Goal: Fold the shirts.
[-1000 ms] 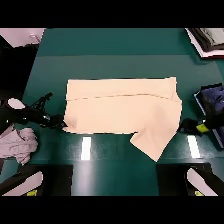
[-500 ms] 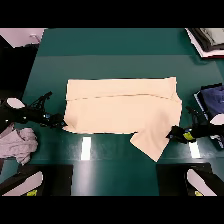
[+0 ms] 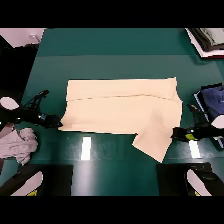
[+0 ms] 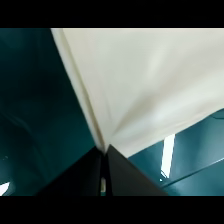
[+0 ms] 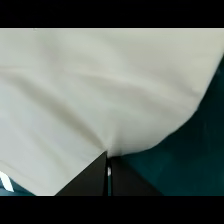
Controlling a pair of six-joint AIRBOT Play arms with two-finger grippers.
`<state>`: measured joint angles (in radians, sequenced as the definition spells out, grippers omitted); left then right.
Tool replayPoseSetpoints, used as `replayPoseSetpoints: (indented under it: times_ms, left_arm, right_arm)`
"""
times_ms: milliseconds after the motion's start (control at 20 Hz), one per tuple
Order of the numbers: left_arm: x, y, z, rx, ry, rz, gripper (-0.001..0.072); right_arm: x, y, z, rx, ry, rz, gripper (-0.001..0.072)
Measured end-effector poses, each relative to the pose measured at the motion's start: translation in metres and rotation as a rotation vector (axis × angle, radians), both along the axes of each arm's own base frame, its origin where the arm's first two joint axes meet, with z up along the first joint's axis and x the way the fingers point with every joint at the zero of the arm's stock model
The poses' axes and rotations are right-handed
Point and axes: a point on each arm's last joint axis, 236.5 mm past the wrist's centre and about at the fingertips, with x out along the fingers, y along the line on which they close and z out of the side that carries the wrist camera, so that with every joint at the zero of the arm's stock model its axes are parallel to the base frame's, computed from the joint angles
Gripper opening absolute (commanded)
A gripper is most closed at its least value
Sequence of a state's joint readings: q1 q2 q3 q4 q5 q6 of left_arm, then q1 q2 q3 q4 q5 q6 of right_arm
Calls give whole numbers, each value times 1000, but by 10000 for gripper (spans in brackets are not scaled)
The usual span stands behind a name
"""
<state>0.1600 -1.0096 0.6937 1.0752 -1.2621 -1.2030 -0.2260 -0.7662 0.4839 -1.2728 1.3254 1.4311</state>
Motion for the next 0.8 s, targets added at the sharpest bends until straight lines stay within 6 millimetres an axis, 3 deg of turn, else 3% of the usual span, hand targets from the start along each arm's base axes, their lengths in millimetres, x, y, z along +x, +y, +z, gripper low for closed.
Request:
replayPoseSetpoints:
  times_ms: [150,250,350,450,600,800]
  left_arm:
    - [-24,0,12,16,12,-35,23]
    - [-37,-3,17,8,35,-33,22]
    - [-37,-7,27,-6,23,-25,22]
    - [-20,-8,43,-14,-46,0,22]
    - [20,-5,74,-13,-202,56,22]
    - [67,1,92,-24,-309,123,22]
  right_arm:
    - [-20,-14,30,-87,-24,53,17]
    - [-23,-20,50,-133,-86,57,17]
    - [-18,-25,71,-171,-165,52,16]
    - [-7,-30,94,-201,-245,43,17]
    - [18,-37,118,-223,-304,36,17]
    - [63,-40,120,-224,-299,81,17]
